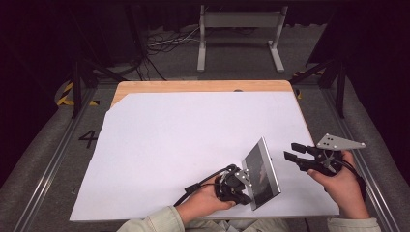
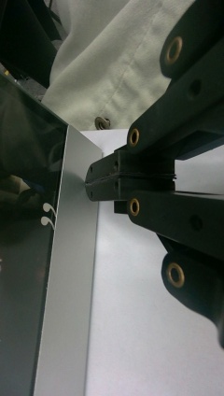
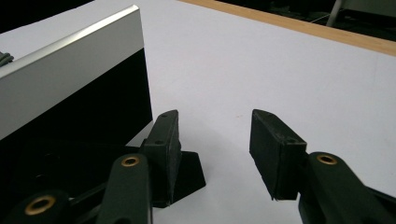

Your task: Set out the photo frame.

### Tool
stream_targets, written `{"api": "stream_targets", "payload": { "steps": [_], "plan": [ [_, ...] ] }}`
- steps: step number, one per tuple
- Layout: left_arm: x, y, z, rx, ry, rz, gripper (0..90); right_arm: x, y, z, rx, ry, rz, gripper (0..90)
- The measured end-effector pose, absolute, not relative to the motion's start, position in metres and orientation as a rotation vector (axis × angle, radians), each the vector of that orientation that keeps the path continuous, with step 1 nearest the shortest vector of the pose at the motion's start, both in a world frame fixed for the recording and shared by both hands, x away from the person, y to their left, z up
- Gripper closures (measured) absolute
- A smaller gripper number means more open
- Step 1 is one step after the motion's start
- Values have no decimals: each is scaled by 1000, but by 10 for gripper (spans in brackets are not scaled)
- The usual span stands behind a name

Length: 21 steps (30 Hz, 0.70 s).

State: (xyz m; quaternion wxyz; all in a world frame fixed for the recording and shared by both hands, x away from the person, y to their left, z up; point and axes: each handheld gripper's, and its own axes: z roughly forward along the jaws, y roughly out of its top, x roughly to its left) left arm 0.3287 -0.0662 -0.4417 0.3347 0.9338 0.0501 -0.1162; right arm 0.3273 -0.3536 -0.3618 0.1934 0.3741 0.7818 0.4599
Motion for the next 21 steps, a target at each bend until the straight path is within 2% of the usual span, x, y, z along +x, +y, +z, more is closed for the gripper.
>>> {"api": "stream_targets", "payload": {
  "steps": [13,21],
  "plan": [
    [328,-60,-439,2446,127,-271,867,328,-355,-359,1108,2238,1313,551],
    [342,-17,-419,2387,219,-185,836,326,-350,-354,1175,2237,1328,553]
  ]
}}
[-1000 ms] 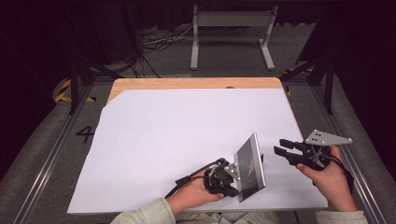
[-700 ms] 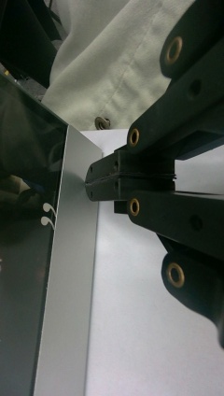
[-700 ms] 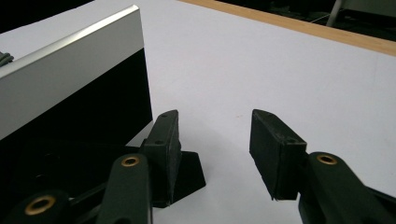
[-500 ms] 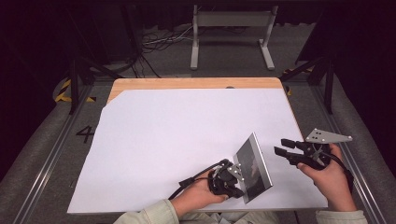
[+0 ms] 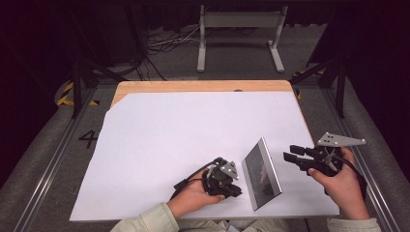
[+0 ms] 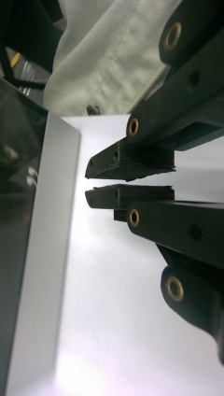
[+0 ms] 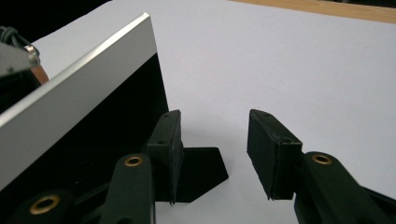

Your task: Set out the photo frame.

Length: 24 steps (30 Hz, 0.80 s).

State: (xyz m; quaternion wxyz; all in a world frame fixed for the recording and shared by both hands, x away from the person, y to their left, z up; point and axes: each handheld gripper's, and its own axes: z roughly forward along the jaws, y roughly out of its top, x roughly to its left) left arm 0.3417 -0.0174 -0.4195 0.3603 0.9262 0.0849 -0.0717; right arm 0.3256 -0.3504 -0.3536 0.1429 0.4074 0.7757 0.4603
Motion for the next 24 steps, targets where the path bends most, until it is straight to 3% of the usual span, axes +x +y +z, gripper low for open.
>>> {"api": "stream_targets", "payload": {
  "steps": [13,24],
  "plan": [
    [363,55,-396,2268,402,64,766,321,-337,-338,1177,2213,1353,570],
    [368,96,-395,2182,526,148,723,326,-330,-324,1276,2232,1329,602]
  ]
}}
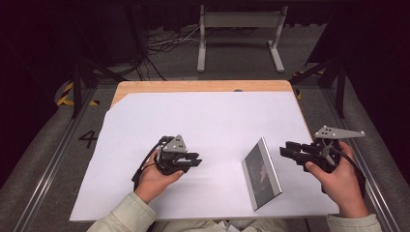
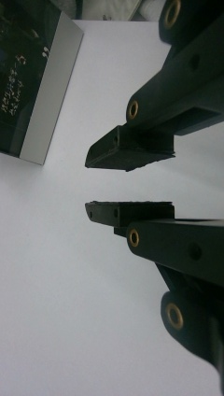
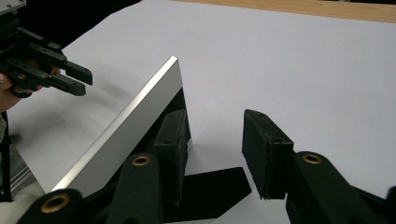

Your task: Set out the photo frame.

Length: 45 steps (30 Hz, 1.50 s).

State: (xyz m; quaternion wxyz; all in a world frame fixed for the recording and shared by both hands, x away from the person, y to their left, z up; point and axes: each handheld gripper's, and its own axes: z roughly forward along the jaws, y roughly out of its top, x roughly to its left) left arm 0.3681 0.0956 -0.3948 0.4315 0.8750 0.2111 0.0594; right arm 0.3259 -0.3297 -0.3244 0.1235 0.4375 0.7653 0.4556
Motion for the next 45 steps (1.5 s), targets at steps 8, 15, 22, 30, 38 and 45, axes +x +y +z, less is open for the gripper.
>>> {"api": "stream_targets", "payload": {
  "steps": [8,15,22,30,38,45],
  "plan": [
    [363,110,-398,2178,557,187,708,329,-322,-313,1380,2272,1292,623],
    [364,119,-401,2163,586,185,702,333,-317,-301,1486,2281,1242,640],
    [363,118,-401,2163,589,177,701,337,-309,-291,1629,2309,1183,659],
    [363,120,-401,2159,601,179,701,339,-303,-284,1707,2334,1125,657],
    [362,120,-401,2159,602,174,700,338,-296,-279,1686,2368,1132,633],
    [362,120,-401,2166,598,175,700,336,-286,-279,1701,2389,1083,616]
  ]
}}
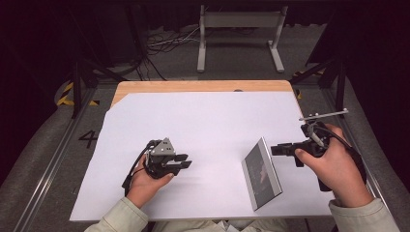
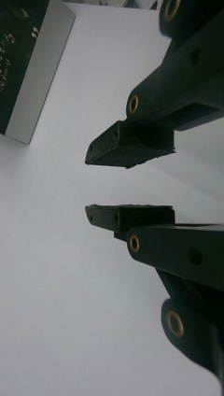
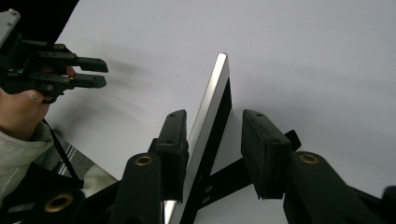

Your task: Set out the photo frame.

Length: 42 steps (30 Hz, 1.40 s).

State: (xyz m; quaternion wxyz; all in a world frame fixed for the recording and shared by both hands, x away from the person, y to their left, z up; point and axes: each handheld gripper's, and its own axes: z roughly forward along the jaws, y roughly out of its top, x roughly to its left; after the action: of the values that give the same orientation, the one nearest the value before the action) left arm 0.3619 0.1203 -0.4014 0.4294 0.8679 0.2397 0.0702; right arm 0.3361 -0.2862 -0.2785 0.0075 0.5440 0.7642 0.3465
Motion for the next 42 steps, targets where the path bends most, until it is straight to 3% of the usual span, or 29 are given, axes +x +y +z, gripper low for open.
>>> {"api": "stream_targets", "payload": {
  "steps": [19,27,42],
  "plan": [
    [363,119,-405,2169,607,160,697,334,-264,-301,1704,2435,978,588],
    [364,120,-405,2176,604,161,694,333,-260,-306,1706,2451,947,618],
    [364,119,-405,2174,608,154,690,329,-256,-300,1737,2423,909,772]
  ]
}}
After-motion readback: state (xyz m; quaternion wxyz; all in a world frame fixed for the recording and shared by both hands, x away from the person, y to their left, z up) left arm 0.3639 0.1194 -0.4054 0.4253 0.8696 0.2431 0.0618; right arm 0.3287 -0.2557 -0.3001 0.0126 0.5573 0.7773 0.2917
